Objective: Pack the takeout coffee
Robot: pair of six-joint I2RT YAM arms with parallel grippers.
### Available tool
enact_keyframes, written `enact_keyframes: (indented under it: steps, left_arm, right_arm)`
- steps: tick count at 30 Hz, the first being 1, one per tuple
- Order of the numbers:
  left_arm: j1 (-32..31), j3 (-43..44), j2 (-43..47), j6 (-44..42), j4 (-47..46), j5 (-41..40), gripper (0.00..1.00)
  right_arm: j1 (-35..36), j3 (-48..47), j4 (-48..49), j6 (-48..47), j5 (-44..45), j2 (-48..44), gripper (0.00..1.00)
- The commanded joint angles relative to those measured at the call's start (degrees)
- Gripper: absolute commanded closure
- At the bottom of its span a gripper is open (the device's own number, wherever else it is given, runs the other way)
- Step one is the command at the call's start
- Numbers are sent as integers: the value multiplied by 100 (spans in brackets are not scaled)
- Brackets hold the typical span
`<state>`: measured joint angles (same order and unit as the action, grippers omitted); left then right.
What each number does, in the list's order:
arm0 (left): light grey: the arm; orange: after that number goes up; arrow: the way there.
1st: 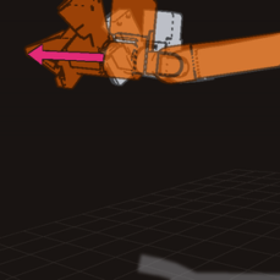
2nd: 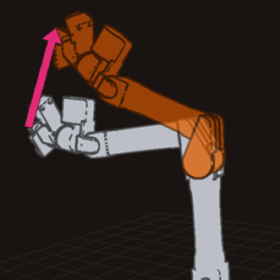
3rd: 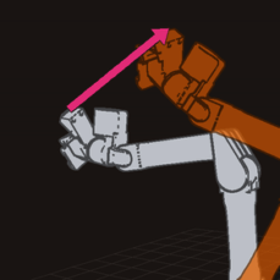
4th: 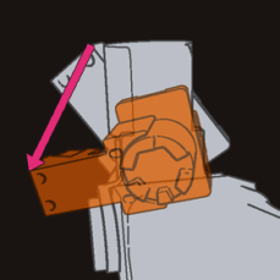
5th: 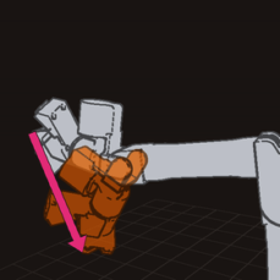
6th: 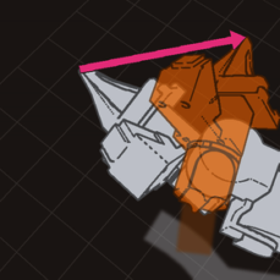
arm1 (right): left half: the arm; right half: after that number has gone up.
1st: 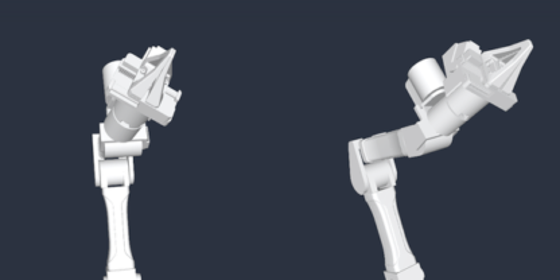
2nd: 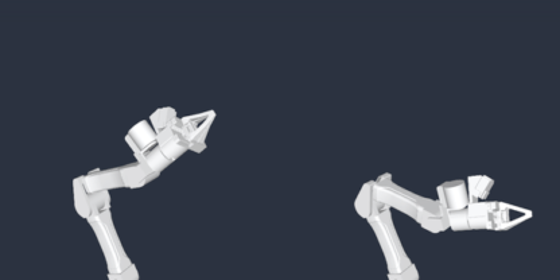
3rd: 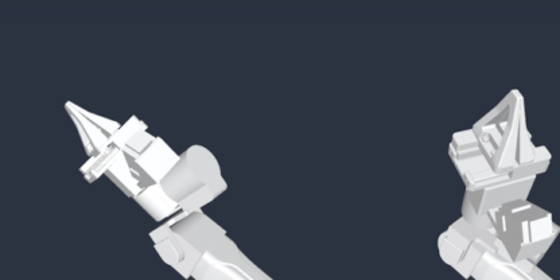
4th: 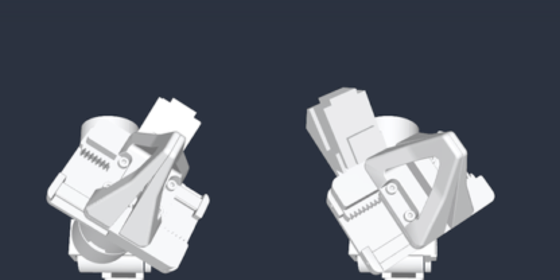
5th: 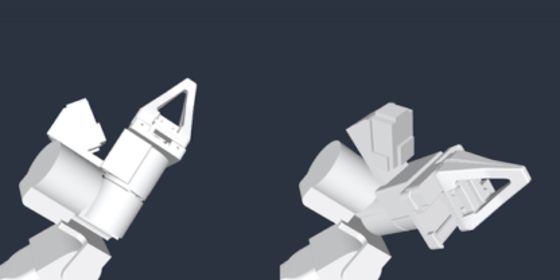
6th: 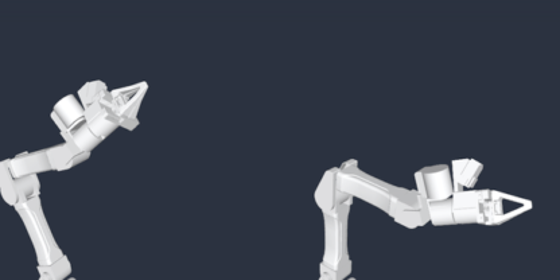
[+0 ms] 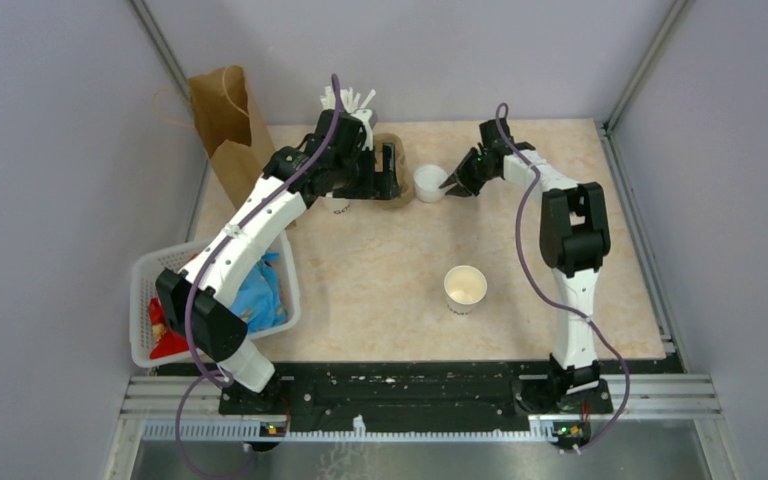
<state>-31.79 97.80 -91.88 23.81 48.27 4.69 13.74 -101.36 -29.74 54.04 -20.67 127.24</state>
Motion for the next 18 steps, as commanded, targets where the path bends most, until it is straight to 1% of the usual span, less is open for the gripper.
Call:
enact_keyframes:
  steps: [1,2,6,12,15,18]
  left_arm:
    - [18,12,175,-96,-28,9,11]
    - [15,12,179,-96,-28,7,11]
    - [15,-14,197,-96,-37,13,11]
    - [16,-15,212,-88,-45,31,11]
    - [16,-15,214,-87,-46,47,11]
    - [17,-28,219,-79,-56,64,11]
  right_arm:
    - [24,-270,73,75,-1,43,77]
    - [32,-270,73,79,0,32,79]
    - [35,-288,41,85,3,16,84]
    - [37,-305,12,97,-3,-64,88]
    - [34,-303,-4,111,1,-107,88]
    - [41,-299,-23,101,-5,-123,85]
